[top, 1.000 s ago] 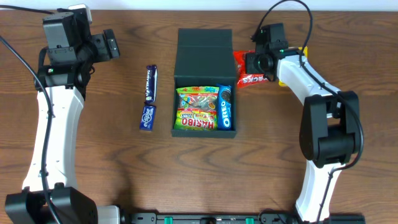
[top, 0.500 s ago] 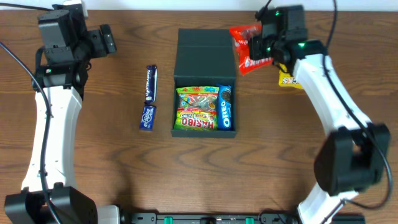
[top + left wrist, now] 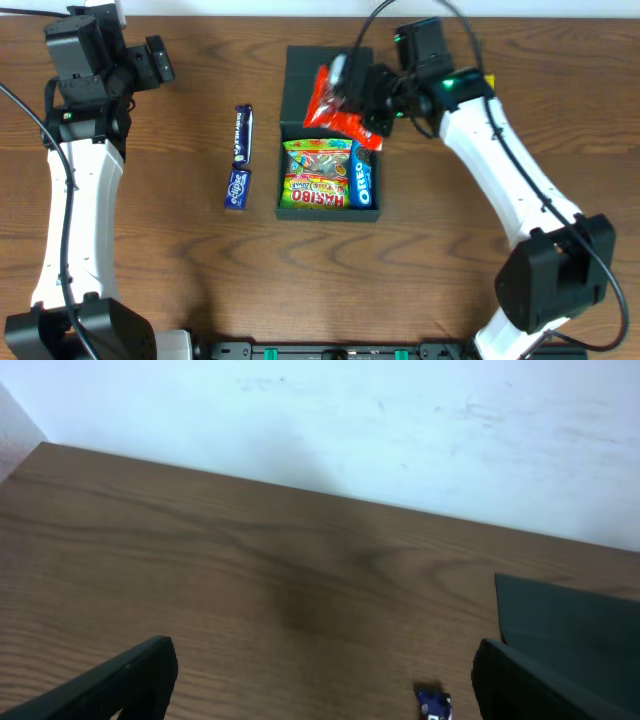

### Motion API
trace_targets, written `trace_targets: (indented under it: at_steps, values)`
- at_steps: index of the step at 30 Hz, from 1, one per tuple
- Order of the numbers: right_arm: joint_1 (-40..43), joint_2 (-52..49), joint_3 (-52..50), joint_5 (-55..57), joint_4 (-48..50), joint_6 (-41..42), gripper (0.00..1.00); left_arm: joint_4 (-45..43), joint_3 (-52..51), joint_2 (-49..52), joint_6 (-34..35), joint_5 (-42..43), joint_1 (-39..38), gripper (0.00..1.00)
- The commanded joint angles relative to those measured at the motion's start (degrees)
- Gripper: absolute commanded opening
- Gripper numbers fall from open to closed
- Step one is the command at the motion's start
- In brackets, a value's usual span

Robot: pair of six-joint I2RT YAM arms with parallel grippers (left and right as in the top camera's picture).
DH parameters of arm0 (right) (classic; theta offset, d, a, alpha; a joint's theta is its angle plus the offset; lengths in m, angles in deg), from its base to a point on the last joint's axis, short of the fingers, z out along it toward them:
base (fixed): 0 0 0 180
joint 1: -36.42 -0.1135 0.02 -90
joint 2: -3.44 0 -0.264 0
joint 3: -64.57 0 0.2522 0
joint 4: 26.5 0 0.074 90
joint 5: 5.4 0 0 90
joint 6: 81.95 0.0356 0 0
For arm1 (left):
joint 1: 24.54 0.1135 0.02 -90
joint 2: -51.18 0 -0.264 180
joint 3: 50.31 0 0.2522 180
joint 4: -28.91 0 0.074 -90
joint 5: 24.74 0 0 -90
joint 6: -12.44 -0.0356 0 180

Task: Pack container
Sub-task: 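Lower the red bag into the box and push it down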

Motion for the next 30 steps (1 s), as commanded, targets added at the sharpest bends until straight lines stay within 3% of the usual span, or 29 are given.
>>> trace_targets:
  at_steps: [1,24,30]
  values:
    - [-1.9,-0.9,0.3,-2.1,0.1,-8.8,0.01,-0.1,0.6,-0.3,-0.6,0.0,0.4,0.95]
    - [-5.2,-12.9,0.2,-5.5,-2.8,-6.6,0.01,1.0,0.6,-0.3,-0.6,0.0,0.4,0.95]
    - [-5.1,-15.0,0.2,-0.3,-1.5,-6.6,0.01,1.0,0.6,-0.3,-1.4,-0.2,0.4,0.95]
